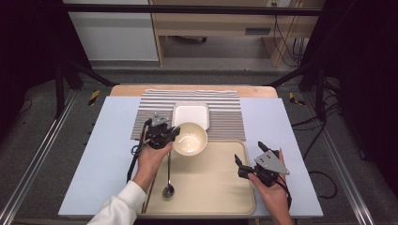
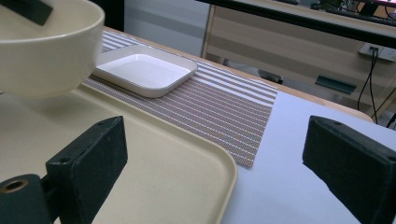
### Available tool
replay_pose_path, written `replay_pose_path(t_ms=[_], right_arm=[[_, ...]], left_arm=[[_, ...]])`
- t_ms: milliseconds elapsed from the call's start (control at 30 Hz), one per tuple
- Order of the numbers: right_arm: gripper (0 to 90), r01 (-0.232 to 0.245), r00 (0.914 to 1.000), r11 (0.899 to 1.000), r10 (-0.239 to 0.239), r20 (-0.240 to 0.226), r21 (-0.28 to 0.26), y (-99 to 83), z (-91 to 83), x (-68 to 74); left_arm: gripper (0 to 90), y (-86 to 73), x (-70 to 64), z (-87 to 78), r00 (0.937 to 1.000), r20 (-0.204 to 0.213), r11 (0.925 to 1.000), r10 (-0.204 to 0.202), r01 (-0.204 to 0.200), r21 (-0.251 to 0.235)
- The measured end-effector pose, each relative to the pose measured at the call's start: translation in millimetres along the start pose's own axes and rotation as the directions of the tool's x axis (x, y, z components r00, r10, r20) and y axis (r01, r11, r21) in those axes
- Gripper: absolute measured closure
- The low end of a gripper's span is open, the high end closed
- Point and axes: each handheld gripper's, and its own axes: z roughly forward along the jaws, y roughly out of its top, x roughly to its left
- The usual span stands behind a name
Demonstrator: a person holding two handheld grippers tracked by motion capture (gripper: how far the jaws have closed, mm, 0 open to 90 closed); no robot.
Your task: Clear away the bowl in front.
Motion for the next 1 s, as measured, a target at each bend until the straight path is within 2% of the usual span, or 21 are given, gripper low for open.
replay_pose_path(t_ms=[233,400,467,667,833,1000], right_arm=[[6.5,-0.001,1.0000,1.000,0.001,0.003,0.004,-0.4,-0.2,-0.4],[6.5,0.001,1.0000,1.000,-0.001,0.003,0.004,-0.5,0.0,0.0],[6.5,-0.001,1.0000,1.000,0.001,0.004,0.006,-0.5,0.1,0.2],[6.5,-0.001,1.0000,1.000,0.001,0.006,0.008,-0.9,0.0,0.0],[7.4,-0.002,1.0000,1.000,0.002,0.006,0.009,-0.9,0.1,-0.2],[7.1,-0.006,1.0000,1.000,0.005,0.006,0.012,-1.1,0.1,-0.8]], left_arm=[[82.1,-21.5,-5.1,-12.2,0.9994,0.034,1.0000,0.002,-0.002,0.006],[82.0,-31.2,-4.9,-21.2,0.9985,0.053,0.9999,0.010,-0.011,0.014],[81.9,-35.2,-6.5,-24.7,0.9975,0.071,0.9999,0.000,-0.001,0.017],[81.8,-48.2,-11.7,-31.4,0.9954,0.095,0.9993,0.012,-0.015,0.035],[81.8,-53.6,-12.3,-35.9,0.9942,0.106,0.9988,0.017,-0.022,0.043],[81.7,-59.3,-16.2,-38.4,0.9917,0.122,0.9972,0.042,-0.049,0.057]])
